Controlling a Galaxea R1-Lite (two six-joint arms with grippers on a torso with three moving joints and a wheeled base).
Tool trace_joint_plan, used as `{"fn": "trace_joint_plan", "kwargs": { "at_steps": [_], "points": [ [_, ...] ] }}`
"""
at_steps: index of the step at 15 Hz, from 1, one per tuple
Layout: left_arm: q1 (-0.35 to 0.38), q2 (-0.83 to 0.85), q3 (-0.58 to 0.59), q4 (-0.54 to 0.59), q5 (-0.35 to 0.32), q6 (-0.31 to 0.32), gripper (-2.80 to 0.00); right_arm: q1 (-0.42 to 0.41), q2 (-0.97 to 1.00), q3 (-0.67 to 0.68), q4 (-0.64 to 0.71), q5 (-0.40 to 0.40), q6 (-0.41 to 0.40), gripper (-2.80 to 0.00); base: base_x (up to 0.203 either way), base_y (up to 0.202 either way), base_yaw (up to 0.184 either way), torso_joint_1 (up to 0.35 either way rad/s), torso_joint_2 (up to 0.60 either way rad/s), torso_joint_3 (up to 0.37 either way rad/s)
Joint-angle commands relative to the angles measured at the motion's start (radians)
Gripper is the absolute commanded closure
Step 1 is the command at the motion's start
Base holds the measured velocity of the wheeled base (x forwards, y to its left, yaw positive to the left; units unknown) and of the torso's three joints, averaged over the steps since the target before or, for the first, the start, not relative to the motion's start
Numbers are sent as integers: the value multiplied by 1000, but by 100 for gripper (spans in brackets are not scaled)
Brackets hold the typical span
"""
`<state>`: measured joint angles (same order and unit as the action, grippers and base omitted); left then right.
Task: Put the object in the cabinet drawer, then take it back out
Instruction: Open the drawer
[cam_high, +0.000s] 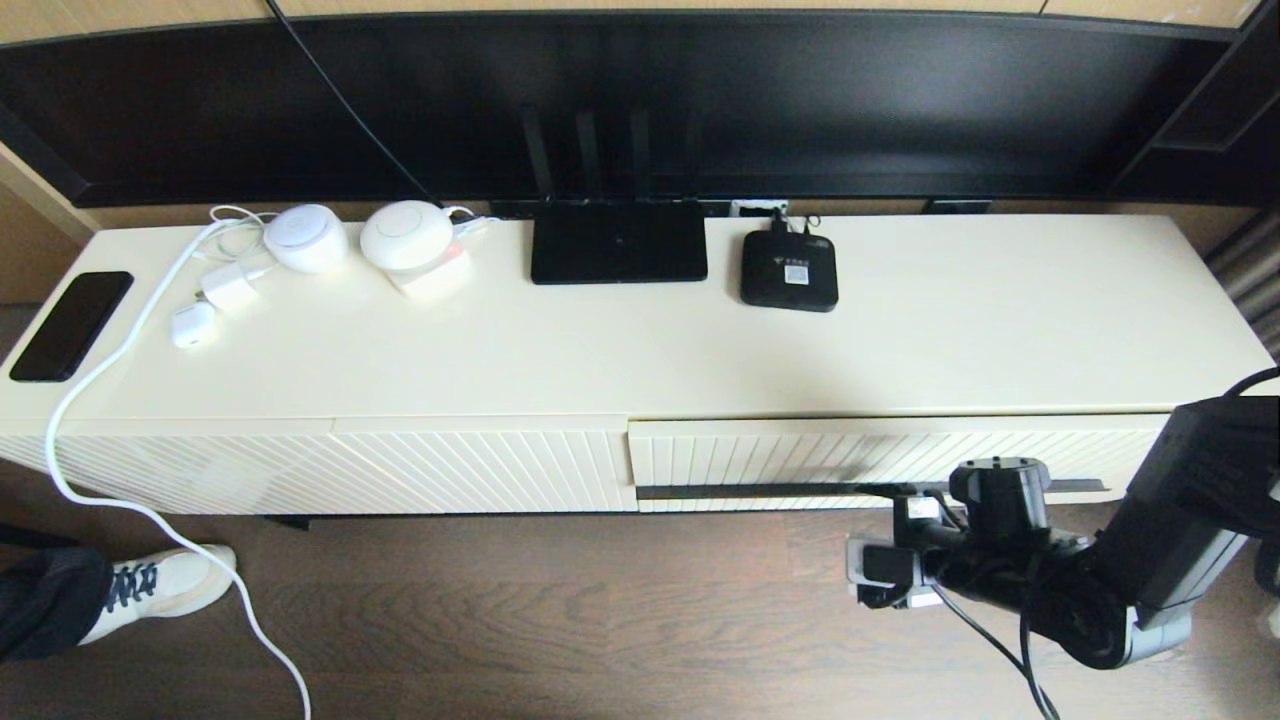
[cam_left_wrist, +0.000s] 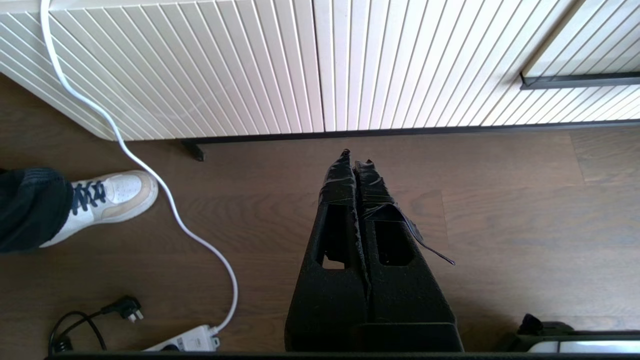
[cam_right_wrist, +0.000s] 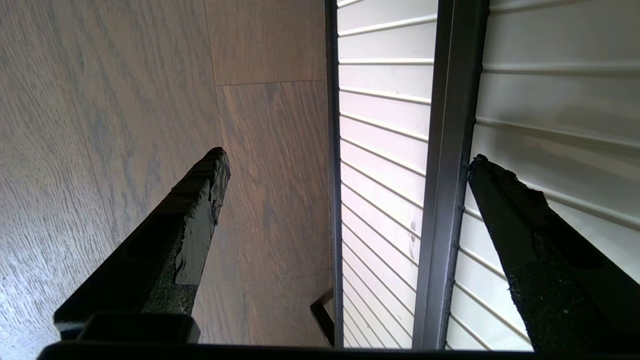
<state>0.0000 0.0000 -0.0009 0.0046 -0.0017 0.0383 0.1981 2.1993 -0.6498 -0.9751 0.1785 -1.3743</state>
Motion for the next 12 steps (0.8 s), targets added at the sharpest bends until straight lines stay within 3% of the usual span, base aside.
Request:
{"fn": "trace_joint_plan", "kwargs": {
  "at_steps": [1,7,12],
  "points": [
    [0,2,1,0,0,0,0,-2,23,-8,-5,1,-8,-280,0,0,0,0,0,0],
    [0,2,1,0,0,0,0,-3,36,-8,-7,1,-5,-280,0,0,0,0,0,0],
    [0,1,-1,-1,0,0,0,-3,13,76,-7,7,-7,-280,0,0,0,0,0,0]
  ]
}}
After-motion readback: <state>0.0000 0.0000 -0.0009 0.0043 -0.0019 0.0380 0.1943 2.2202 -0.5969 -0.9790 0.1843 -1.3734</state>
